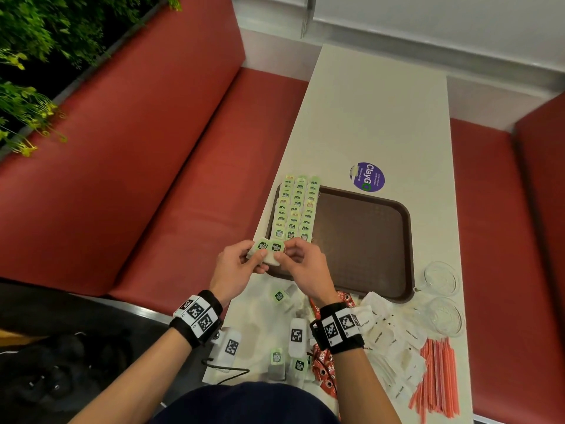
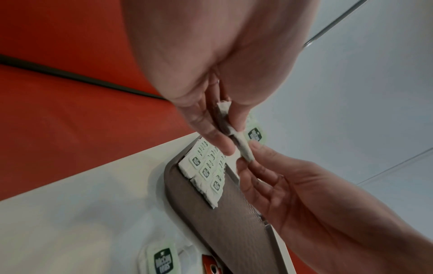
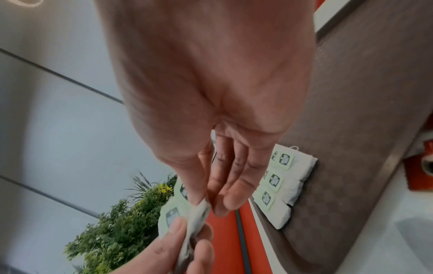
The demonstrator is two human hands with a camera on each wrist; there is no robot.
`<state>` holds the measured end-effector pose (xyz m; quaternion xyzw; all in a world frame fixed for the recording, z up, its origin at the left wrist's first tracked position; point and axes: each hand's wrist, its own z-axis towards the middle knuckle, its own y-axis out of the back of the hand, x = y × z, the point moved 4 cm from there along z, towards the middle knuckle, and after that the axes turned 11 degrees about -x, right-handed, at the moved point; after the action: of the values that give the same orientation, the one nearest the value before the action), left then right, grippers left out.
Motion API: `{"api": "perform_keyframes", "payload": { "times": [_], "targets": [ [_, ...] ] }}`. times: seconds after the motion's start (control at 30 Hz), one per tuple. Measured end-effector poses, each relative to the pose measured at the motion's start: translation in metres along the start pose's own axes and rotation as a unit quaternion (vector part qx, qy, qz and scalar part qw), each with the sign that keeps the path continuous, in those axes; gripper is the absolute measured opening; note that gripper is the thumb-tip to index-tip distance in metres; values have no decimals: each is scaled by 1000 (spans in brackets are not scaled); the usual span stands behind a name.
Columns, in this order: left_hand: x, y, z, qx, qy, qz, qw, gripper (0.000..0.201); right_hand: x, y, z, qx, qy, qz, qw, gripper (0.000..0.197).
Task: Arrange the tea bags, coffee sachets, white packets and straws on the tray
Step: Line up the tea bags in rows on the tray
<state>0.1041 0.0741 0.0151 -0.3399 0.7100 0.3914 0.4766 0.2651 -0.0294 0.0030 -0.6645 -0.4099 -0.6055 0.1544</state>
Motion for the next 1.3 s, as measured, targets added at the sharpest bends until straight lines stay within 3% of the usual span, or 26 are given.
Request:
{"api": "perform_keyframes", "payload": {
  "times": [0.2,0.33,0.43,0.63,1.03,1.2,1.3],
  "targets": [
    [7,8,2,-36,25,2,999,8,-24,8,22,-136,-16,-73,988,24],
    [11,11,3,-38,53,-25,998,17,-43,-15,34,-125,-23,-92,988,32],
    [12,11,4,-37,61,-51,996,24,-45,-30,39,-117,-13,-94,989,27],
    [14,17,4,-41,61,-53,996,15,-49,-42,41,-132,-3,-157,979,22],
    [20,21,10,-43,43,-28,998,7,-47,-47,47,-166,47,-220,960,38],
    [18,19,12,-49,37,-32,998,6,-14,-31,35,-174,50,-93,979,23],
    [13,16,12,-62,23,-44,997,5,7,-30,11,-67,-8,50,996,26]
  ]
}}
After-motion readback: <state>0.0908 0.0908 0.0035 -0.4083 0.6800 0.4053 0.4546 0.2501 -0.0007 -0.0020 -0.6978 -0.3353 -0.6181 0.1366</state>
